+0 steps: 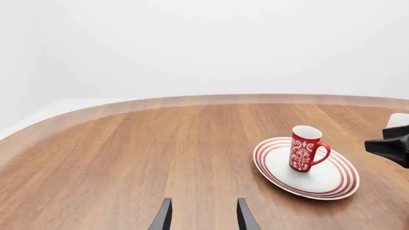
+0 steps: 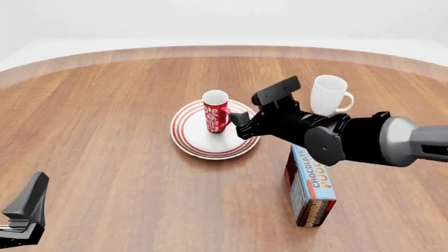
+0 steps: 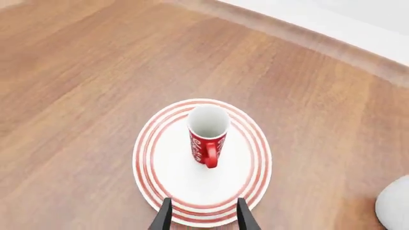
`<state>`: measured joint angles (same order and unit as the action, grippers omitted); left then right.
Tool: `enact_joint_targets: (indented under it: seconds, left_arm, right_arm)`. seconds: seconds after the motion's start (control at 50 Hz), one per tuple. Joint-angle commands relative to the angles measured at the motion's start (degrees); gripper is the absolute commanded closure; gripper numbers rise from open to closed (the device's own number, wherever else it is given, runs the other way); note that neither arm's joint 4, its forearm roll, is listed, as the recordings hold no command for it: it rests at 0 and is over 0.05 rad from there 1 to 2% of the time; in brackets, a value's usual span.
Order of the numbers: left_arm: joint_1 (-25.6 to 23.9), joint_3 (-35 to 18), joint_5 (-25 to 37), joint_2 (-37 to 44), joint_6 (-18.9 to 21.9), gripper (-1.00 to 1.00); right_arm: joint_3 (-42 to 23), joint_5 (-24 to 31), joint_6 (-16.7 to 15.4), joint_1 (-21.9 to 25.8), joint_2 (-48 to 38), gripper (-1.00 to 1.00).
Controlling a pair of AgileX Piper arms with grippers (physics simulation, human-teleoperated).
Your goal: Pick up the red mug and put it on the plate
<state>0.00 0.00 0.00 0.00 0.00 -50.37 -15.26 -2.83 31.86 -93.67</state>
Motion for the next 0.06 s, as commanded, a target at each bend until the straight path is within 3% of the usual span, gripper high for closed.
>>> enact_joint_targets:
  seconds: [0.02, 0.06]
  left_arm:
    - [0.0, 0.0, 0.0, 0.0, 0.0, -1.00]
    - [0.0, 0.0, 0.0, 0.0, 0.0, -1.00]
  right_arm:
    - [4.1, 0.1, -0.4, 0.6, 6.0, -1.00]
    - [5.2, -0.1, -0.3, 0.9, 7.4, -1.00]
